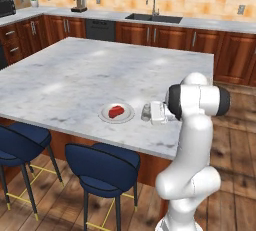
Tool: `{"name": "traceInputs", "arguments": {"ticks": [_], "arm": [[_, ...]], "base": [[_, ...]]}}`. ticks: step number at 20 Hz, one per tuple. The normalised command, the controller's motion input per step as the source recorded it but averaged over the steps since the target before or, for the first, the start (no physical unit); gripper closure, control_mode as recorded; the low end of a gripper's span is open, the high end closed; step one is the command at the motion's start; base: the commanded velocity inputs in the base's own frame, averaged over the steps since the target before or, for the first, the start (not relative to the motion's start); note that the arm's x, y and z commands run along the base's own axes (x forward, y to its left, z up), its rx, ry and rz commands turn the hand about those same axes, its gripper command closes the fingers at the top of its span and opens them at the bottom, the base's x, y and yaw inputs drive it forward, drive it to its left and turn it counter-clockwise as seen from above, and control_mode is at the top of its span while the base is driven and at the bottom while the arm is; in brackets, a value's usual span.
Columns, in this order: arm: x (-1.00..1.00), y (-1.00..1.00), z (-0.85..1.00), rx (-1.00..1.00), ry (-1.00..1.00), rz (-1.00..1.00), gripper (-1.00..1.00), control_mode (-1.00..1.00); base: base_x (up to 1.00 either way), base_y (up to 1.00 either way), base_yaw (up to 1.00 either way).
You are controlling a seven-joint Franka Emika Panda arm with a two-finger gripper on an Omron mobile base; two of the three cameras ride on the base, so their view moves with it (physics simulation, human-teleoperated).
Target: Retrieve the shaker from the cabinet and place it next the steak on a plate on the dining table.
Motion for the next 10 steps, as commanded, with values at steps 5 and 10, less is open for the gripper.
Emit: {"name": "traceInputs", "arguments": {"ticks": [5, 10], "arm": [[0.55, -0.04, -0.15, 0.0, 0.0, 0.0, 1.0, -1.0], [0.41, -0.02, -0.34, 0.0, -0.01, 0.01, 1.0, -1.0]], "base": [[0.0, 0.0, 0.0], [0.0, 0.0, 0.0]]}}
